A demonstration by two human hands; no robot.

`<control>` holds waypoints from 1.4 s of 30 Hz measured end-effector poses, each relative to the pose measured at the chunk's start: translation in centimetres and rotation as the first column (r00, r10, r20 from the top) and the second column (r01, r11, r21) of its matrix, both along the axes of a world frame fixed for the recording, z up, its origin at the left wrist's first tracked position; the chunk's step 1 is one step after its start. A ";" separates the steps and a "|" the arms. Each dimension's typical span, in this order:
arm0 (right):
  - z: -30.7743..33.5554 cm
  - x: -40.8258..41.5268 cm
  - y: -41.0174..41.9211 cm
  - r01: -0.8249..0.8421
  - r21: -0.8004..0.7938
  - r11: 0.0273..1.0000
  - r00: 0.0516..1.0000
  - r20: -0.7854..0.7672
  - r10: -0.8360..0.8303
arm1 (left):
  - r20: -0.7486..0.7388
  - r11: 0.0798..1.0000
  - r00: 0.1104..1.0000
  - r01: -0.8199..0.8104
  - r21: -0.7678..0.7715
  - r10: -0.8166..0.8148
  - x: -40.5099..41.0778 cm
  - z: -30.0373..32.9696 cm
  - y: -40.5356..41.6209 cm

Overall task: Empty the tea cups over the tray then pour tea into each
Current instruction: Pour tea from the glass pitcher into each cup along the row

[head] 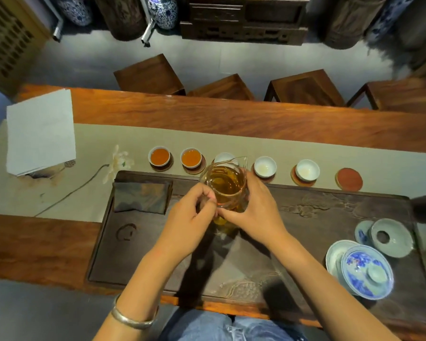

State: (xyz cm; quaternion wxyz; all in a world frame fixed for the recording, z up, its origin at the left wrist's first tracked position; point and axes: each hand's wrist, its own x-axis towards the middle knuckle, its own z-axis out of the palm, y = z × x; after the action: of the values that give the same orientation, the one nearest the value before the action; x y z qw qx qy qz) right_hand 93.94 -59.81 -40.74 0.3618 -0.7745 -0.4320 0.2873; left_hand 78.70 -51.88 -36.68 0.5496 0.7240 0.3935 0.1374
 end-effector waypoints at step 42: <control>-6.9 -0.9 6.8 0.149 0.008 0.989 0.859 -0.497 -0.126 | -0.099 0.994 0.993 0.055 -0.092 -0.064 2.8 -3.1 9.0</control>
State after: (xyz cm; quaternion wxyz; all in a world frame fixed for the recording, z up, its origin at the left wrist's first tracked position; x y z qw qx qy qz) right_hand 93.00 -53.01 -47.63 0.4977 -0.6953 -0.2752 0.4394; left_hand 81.45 -42.87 -39.82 0.5644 0.7162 0.4051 0.0663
